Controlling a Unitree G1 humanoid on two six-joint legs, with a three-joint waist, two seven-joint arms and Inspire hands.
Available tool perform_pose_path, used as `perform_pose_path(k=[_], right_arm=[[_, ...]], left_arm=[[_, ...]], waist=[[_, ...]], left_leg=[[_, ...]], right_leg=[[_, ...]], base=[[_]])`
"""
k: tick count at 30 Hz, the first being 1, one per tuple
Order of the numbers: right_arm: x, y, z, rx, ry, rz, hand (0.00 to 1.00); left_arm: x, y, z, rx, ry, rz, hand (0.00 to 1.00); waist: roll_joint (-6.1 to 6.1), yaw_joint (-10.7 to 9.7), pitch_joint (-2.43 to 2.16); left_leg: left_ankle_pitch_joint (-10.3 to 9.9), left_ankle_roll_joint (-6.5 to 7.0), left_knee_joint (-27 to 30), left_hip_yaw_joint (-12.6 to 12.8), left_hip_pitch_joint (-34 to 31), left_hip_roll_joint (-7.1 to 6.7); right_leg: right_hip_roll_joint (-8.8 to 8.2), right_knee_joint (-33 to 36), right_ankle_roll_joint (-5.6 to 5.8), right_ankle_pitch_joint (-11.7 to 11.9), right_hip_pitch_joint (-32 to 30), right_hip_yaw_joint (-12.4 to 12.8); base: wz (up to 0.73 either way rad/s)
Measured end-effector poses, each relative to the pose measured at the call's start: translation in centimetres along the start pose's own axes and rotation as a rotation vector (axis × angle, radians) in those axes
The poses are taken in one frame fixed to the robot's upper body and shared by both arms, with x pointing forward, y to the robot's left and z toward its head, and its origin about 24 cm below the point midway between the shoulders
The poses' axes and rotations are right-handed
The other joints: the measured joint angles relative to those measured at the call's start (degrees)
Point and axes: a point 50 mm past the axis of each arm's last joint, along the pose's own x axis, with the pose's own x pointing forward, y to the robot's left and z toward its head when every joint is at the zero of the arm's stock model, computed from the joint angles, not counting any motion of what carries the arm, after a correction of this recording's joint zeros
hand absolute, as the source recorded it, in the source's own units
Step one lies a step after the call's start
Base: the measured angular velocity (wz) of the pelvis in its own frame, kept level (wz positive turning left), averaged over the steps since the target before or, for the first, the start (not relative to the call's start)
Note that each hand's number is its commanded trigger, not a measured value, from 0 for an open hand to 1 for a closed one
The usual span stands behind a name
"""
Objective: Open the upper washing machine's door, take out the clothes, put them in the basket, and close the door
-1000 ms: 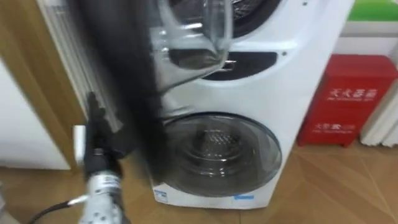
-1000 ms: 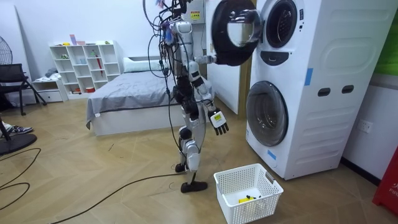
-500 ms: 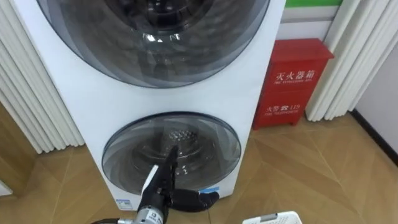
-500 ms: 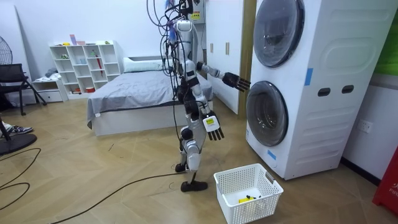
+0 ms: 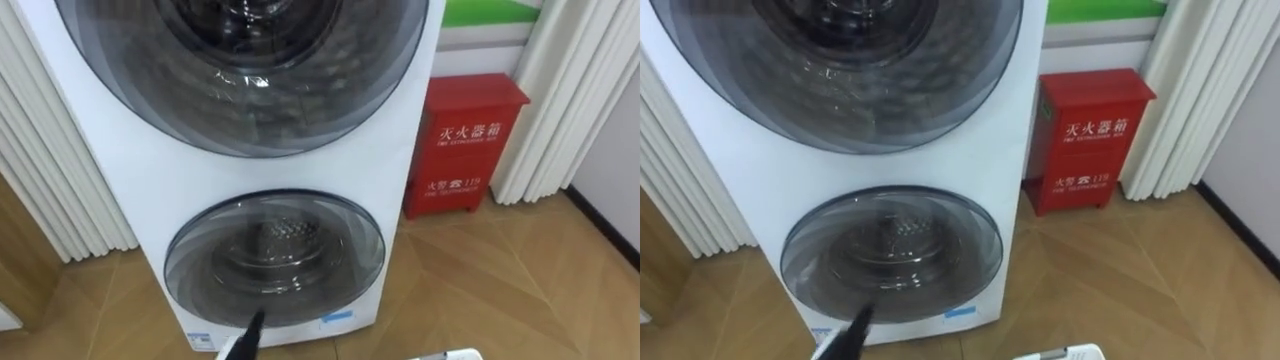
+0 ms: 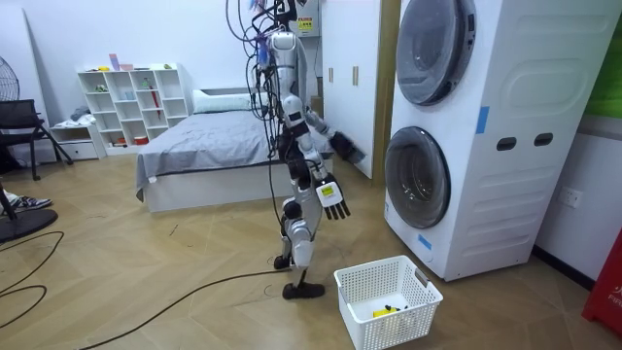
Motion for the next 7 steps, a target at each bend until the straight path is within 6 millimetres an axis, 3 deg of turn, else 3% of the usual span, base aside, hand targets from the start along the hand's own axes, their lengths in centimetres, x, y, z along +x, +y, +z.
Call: perform_pose_path(k=[1, 3, 6, 7], right_arm=[[-0.1, -0.1, -0.4, 0.008, 0.01, -0.002, 0.0], [-0.3, -0.5, -1.8, 0.058, 0.05, -0.013, 0.0], [-0.6, -1.4, -2.5, 0.111, 0.066, -0.024, 0.0], [-0.7, -1.6, -2.8, 0.119, 0.074, -0.027, 0.0]], left_arm=[[-0.3, 0.9, -1.7, -0.015, 0.062, 0.034, 0.0], [-2.8, 5.4, -7.9, -0.032, 0.28, 0.202, 0.0], [-6.6, 8.3, -13.3, 0.075, 0.508, 0.357, 0.0], [-7.1, 8.3, -14.1, 0.09, 0.546, 0.366, 0.0]], waist=[[-0.17, 0.3, -0.14], [-0.85, 1.5, -0.28], [-0.44, 3.2, -0.16], [-0.18, 3.6, -0.09]], left_leg=[[-0.1, -0.15, 0.0, -0.1, 0.0, 0.13], [-0.4, -0.67, 0.0, -0.2, -0.2, 0.7], [-1.0, -0.87, 0.0, -0.2, 0.1, 0.97], [-1.1, -0.8, 0.0, -0.2, 0.3, 0.96]], right_leg=[[0.18, -0.4, -0.03, 0.0, 0.1, 0.0], [0.63, -0.6, -0.27, -0.1, 0.0, -1.1], [0.84, -1.4, -0.32, -0.1, 0.8, -1.5], [0.83, -1.5, -0.31, -0.1, 1.1, -1.5]], base=[[0.0], [0.0], [0.02], [0.0]])
